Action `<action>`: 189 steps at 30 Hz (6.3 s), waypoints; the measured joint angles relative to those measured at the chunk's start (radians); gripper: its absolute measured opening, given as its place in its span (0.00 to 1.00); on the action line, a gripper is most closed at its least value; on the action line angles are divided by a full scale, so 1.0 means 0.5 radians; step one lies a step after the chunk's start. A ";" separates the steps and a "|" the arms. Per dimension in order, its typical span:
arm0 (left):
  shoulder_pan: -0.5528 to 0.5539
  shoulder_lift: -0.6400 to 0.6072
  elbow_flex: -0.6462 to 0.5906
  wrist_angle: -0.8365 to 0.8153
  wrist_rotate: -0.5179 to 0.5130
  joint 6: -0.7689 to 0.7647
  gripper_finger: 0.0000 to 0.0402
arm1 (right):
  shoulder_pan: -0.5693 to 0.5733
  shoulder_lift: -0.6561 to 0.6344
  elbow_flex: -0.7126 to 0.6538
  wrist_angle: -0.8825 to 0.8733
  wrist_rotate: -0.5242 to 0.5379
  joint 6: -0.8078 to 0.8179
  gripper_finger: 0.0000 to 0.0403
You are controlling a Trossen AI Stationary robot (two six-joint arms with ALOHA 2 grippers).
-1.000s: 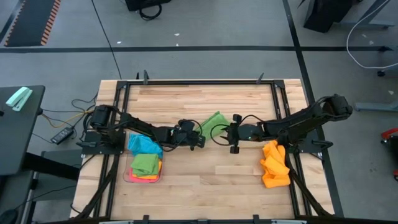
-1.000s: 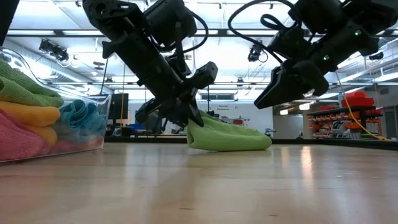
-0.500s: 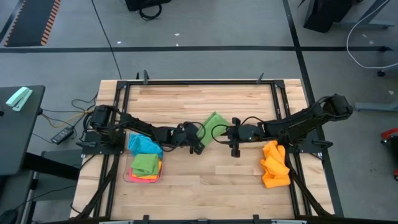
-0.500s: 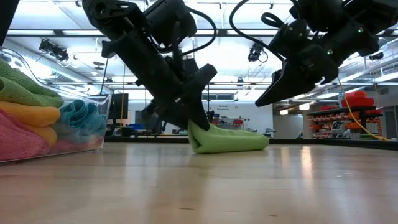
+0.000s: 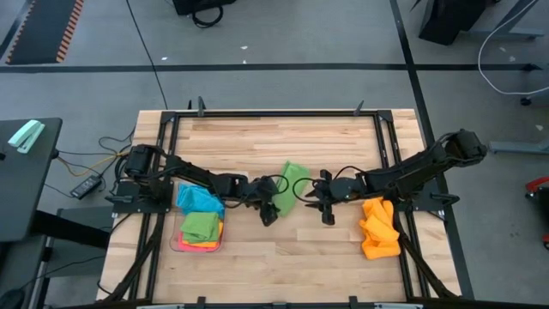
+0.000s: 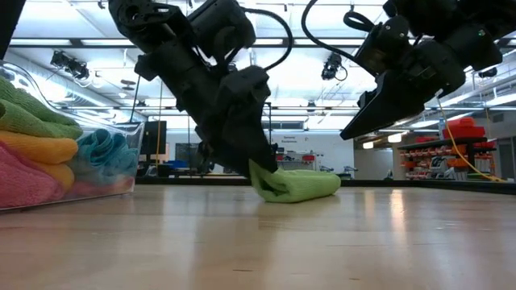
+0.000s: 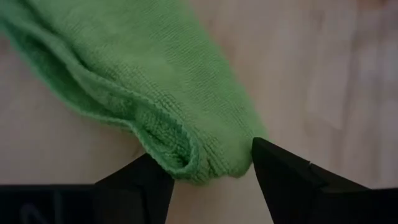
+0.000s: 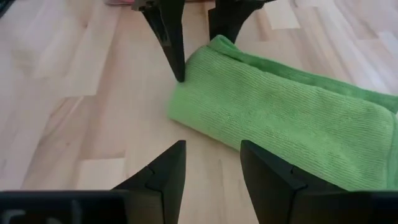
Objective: Fold microfiber towels
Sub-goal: Fold the green microfiber cloth
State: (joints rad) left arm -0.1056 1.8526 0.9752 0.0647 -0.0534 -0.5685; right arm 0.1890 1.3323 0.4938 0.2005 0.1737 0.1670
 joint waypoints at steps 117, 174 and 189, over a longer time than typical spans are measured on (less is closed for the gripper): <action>-0.531 0.124 0.157 -0.402 -1.268 2.718 0.07 | -0.070 0.403 0.002 0.472 0.006 -0.123 0.40; -0.503 -0.016 0.231 -0.991 -0.707 1.493 0.29 | 0.080 0.405 0.001 0.659 0.070 -0.178 0.40; -0.438 -0.180 0.239 -0.674 -0.639 1.162 0.26 | 0.080 0.405 0.001 0.661 0.070 -0.177 0.40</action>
State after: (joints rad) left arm -0.3247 1.7626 1.0948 -0.2723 -0.3728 0.0127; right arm 0.2291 1.5349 0.4942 0.5310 0.2089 0.0784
